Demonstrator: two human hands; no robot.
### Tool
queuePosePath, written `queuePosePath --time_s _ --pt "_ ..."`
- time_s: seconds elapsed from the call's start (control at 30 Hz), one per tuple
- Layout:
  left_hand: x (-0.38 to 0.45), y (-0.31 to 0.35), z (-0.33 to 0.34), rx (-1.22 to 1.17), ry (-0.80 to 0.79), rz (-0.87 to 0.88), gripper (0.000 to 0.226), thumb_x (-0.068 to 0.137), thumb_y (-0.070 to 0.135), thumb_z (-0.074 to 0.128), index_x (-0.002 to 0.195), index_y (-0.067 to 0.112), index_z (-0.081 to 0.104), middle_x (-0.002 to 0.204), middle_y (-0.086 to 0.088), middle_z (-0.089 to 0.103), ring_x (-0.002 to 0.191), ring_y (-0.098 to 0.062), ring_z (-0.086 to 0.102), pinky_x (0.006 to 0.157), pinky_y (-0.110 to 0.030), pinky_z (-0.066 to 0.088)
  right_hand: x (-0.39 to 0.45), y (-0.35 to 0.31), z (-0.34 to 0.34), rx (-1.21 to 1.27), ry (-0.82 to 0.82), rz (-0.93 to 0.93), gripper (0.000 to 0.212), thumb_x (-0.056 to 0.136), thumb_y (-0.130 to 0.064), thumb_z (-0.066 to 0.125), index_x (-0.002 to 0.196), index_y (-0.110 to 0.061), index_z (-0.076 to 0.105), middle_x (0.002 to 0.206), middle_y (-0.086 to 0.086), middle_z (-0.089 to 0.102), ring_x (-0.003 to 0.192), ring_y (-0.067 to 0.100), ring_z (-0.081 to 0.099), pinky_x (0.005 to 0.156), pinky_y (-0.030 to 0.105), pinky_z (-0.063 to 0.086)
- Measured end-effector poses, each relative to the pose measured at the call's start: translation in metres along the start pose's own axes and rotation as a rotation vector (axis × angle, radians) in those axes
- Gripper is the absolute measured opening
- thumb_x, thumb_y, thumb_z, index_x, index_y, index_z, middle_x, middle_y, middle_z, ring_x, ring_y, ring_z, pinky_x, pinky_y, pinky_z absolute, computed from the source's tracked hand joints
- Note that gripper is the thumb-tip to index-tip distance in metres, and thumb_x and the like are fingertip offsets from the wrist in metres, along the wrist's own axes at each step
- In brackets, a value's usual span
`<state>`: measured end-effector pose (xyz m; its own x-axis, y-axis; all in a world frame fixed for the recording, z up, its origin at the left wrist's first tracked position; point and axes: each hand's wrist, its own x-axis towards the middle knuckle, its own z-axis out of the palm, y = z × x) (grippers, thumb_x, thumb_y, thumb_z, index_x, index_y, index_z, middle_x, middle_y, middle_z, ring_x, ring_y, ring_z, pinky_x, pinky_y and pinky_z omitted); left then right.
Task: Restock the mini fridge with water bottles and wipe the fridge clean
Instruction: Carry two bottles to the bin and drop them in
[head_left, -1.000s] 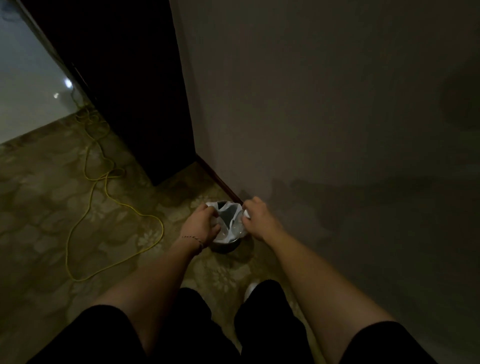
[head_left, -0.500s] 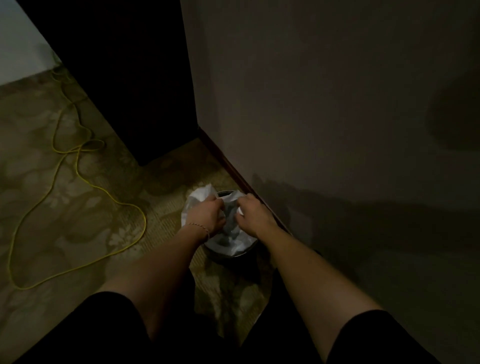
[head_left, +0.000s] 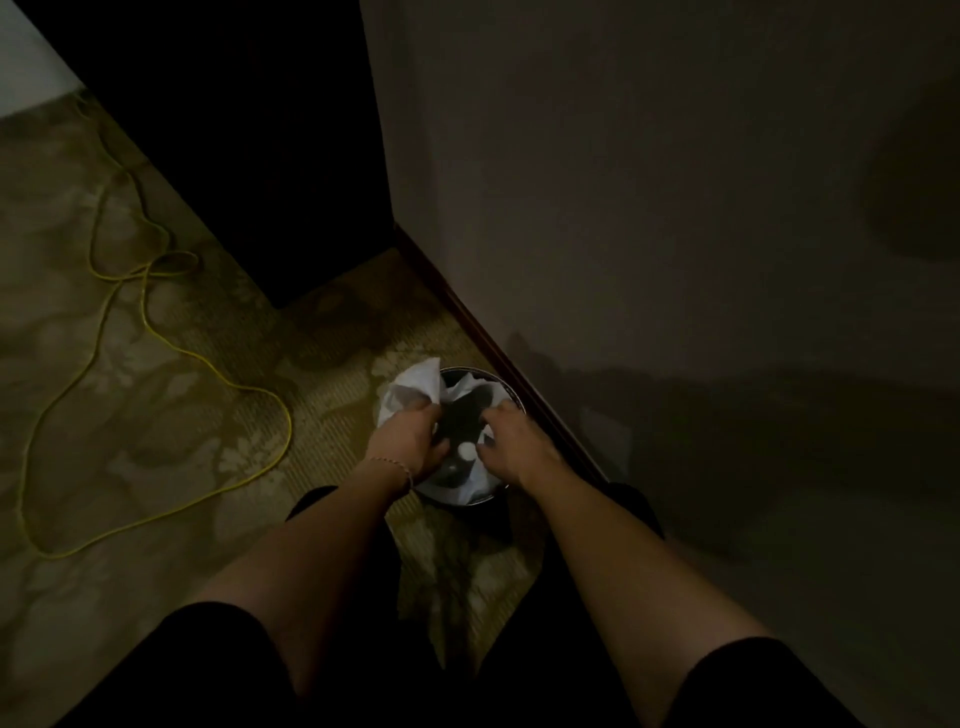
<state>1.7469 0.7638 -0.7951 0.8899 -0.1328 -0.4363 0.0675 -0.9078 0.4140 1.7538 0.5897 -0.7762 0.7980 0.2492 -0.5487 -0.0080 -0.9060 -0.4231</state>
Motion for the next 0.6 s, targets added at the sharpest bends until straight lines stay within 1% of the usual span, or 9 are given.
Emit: queuePosePath --time_s 0.1,0.17,0.3,0.4,0.47,0.53,0.6 --pt "-0.033 0.018 -0.033 0.053 -0.045 -0.034 0.045 0.090 0.039 0.063 0.131 0.023 0.054 0.128 0.000 0.055 0.109 -0.019 0.058 0.090 -0.034 0.052 -0.040 -0.015 -0.032 -0.026 -0.027 0.028 0.037 0.097 -0.028 0.058 0.131 -0.015 0.052 0.139 0.008 0.041 0.114 0.028 0.055 0.092 0.038 0.049" --pt "-0.057 0.031 -0.061 0.063 -0.074 -0.052 0.048 0.090 0.043 0.063 0.133 0.024 0.053 0.129 0.000 0.052 0.109 -0.019 0.057 0.090 -0.035 0.053 -0.068 -0.028 -0.058 -0.021 -0.041 0.042 0.040 0.098 -0.028 0.058 0.135 -0.015 0.050 0.141 0.007 0.039 0.115 0.026 0.055 0.093 0.036 0.047" --pt "-0.104 0.062 -0.130 0.070 -0.086 -0.074 0.047 0.088 0.049 0.061 0.129 0.025 0.054 0.126 0.000 0.051 0.102 -0.018 0.056 0.083 -0.034 0.053 -0.126 -0.064 -0.119 -0.015 -0.014 0.060 0.048 0.098 -0.031 0.058 0.142 -0.015 0.046 0.145 0.008 0.038 0.122 0.027 0.051 0.096 0.037 0.046" --pt "-0.136 0.091 -0.190 0.068 -0.041 -0.034 0.048 0.089 0.049 0.061 0.128 0.022 0.055 0.124 -0.001 0.052 0.105 -0.021 0.057 0.082 -0.035 0.053 -0.166 -0.097 -0.171 -0.016 0.028 0.050 0.047 0.096 -0.033 0.061 0.138 -0.017 0.049 0.139 0.006 0.040 0.119 0.026 0.052 0.094 0.038 0.049" --pt "-0.155 0.110 -0.233 0.078 -0.016 0.006 0.048 0.088 0.053 0.061 0.124 0.022 0.056 0.119 -0.001 0.053 0.103 -0.023 0.058 0.080 -0.038 0.054 -0.193 -0.122 -0.205 -0.006 0.059 0.059 0.045 0.094 -0.033 0.063 0.134 -0.017 0.051 0.133 0.005 0.042 0.116 0.026 0.054 0.095 0.041 0.051" --pt "-0.167 0.131 -0.275 0.119 0.005 0.066 0.048 0.086 0.058 0.058 0.120 0.025 0.057 0.117 0.000 0.053 0.101 -0.022 0.056 0.078 -0.038 0.054 -0.218 -0.145 -0.238 0.003 0.086 0.067 0.041 0.095 -0.034 0.062 0.130 -0.017 0.051 0.129 0.004 0.041 0.114 0.025 0.054 0.095 0.043 0.051" --pt "-0.178 0.152 -0.313 0.136 0.034 0.117 0.047 0.086 0.060 0.058 0.119 0.027 0.057 0.118 0.001 0.052 0.101 -0.019 0.055 0.078 -0.036 0.055 -0.244 -0.168 -0.265 0.003 0.133 0.097 0.040 0.096 -0.034 0.061 0.130 -0.018 0.050 0.130 0.003 0.040 0.113 0.024 0.052 0.094 0.044 0.051"
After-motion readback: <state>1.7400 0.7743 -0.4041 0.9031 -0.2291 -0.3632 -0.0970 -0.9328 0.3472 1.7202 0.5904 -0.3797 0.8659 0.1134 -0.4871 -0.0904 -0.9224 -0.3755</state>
